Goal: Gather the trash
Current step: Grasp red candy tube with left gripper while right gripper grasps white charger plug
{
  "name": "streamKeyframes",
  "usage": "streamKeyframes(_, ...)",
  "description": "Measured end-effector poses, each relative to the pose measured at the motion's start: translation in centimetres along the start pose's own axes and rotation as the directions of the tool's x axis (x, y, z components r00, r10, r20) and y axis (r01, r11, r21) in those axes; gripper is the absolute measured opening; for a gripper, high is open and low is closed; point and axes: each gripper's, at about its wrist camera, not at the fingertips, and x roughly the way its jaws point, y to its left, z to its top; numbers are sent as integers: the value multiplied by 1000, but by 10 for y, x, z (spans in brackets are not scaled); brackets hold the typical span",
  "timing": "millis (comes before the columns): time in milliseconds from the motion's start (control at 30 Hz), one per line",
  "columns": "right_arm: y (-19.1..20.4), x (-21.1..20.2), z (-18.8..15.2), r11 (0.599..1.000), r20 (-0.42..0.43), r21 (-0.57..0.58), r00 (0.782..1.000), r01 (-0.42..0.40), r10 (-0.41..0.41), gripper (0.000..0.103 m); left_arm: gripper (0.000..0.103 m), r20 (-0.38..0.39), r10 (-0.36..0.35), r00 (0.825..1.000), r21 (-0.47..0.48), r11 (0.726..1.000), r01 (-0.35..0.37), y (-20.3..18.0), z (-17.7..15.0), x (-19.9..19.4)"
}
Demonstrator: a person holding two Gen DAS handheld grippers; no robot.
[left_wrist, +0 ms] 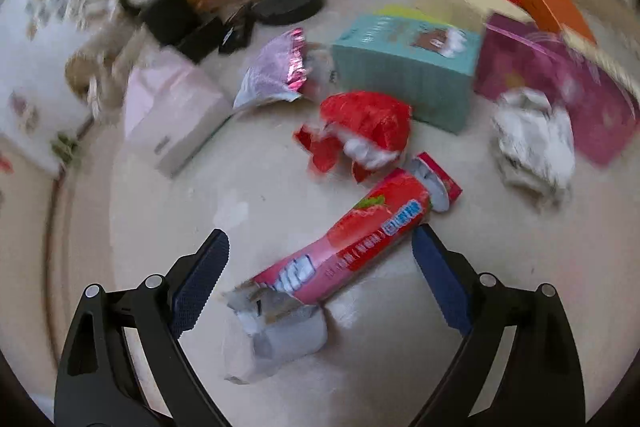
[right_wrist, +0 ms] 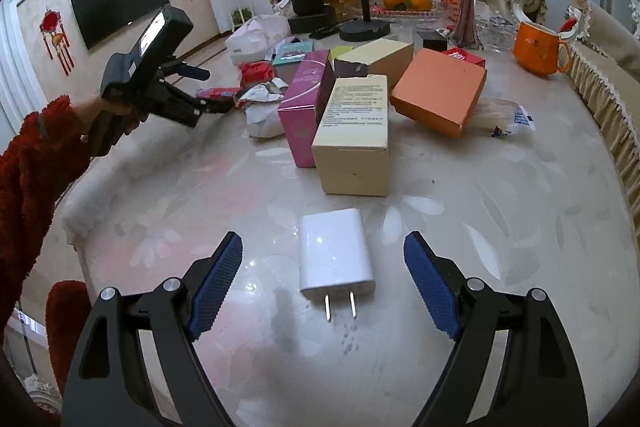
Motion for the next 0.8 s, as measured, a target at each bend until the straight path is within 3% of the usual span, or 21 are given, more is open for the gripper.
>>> streamKeyframes(133, 0, 9, 3, 999, -7, -26, 999, 38, -38, 79, 91, -20, -58, 998, -125, 991, 55, 12, -7, 1)
streamKeyframes(200, 1, 11, 1, 998, -13, -42, 999, 52, -52, 79, 89, -18, -76, 997, -132, 989, 73, 13, -12, -1)
streamKeyframes(300, 2, 14, -3, 997, -16, -54, 998, 54, -55, 79, 61, -16, -152, 988, -114, 982, 149, 10, -13, -7)
streamKeyframes(333, 2, 15, -4, 997, -20, -52, 998, 54, -55, 79, 47, -24, -191, 981, -109, 976, 188, 8, -12, -9)
streamKeyframes(367, 2, 17, -5, 997, -26, -48, 998, 54, -55, 79, 42, -29, -202, 979, -103, 975, 198, 6, -12, -10)
streamKeyframes(500, 2, 16, -7, 998, -27, -48, 998, 48, -49, 79, 44, -38, -166, 985, -48, 985, 164, -5, -11, -12)
streamKeyframes(567, 1, 16, -6, 997, -28, -51, 998, 54, -56, 79, 51, -35, -130, 991, -18, 991, 129, -9, -12, -14)
streamKeyframes(633, 0, 17, -5, 997, -29, -49, 998, 58, -60, 79, 51, -19, -116, 993, -8, 993, 116, -12, -11, -13)
streamKeyframes(700, -2, 20, -4, 997, -40, -45, 997, 61, -63, 79, 50, -18, -130, 991, -42, 991, 130, -10, -10, -13)
streamKeyframes(733, -2, 20, -4, 997, -41, -45, 997, 61, -63, 79, 42, -14, -139, 990, -52, 989, 138, -9, -8, -11)
streamKeyframes(800, -1, 22, -2, 996, -44, -59, 997, 64, -66, 79, 37, 3, -133, 991, -48, 990, 133, -13, -8, -13)
